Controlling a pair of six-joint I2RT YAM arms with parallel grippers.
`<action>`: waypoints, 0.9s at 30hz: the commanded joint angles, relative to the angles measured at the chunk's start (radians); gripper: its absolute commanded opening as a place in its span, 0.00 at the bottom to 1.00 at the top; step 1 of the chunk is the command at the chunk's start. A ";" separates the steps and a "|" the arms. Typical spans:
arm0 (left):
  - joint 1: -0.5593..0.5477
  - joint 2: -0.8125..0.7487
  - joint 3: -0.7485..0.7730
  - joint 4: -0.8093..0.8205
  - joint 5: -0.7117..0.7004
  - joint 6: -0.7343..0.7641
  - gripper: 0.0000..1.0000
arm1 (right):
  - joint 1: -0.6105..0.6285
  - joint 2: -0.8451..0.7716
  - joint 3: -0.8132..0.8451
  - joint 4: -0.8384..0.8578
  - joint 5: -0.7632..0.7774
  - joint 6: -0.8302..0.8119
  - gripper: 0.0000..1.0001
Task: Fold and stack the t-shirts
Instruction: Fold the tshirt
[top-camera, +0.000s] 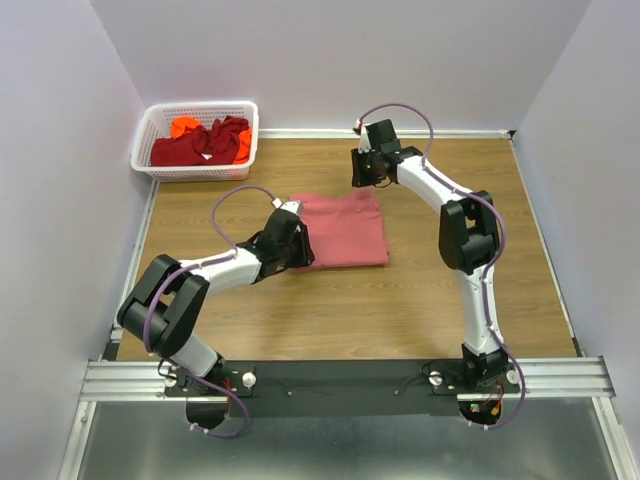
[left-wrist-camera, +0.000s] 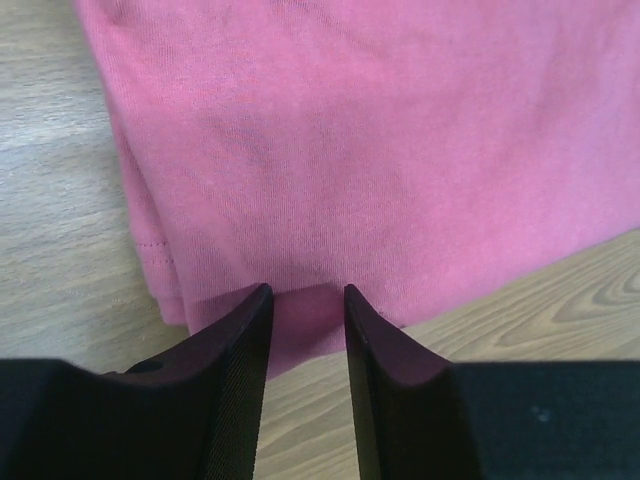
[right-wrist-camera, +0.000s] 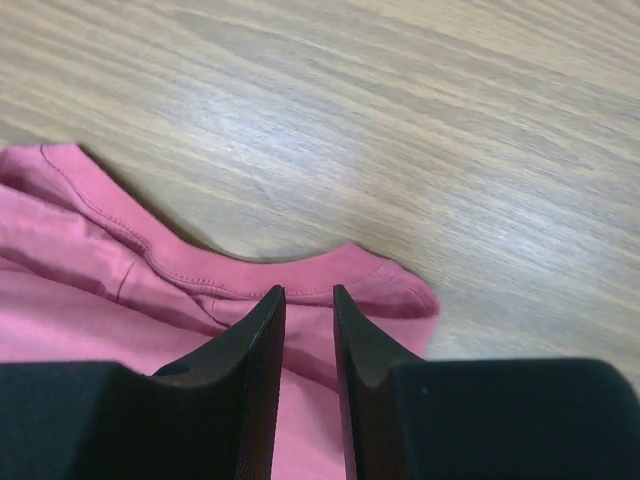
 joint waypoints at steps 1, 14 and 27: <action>0.037 -0.051 0.073 -0.028 -0.011 0.018 0.45 | -0.016 -0.055 0.011 -0.016 -0.017 0.044 0.33; 0.169 0.177 0.312 0.053 0.144 0.058 0.38 | -0.110 -0.224 -0.332 0.113 -0.613 0.095 0.25; 0.301 0.501 0.496 0.090 0.237 0.044 0.25 | -0.251 0.104 -0.251 0.319 -0.793 0.254 0.20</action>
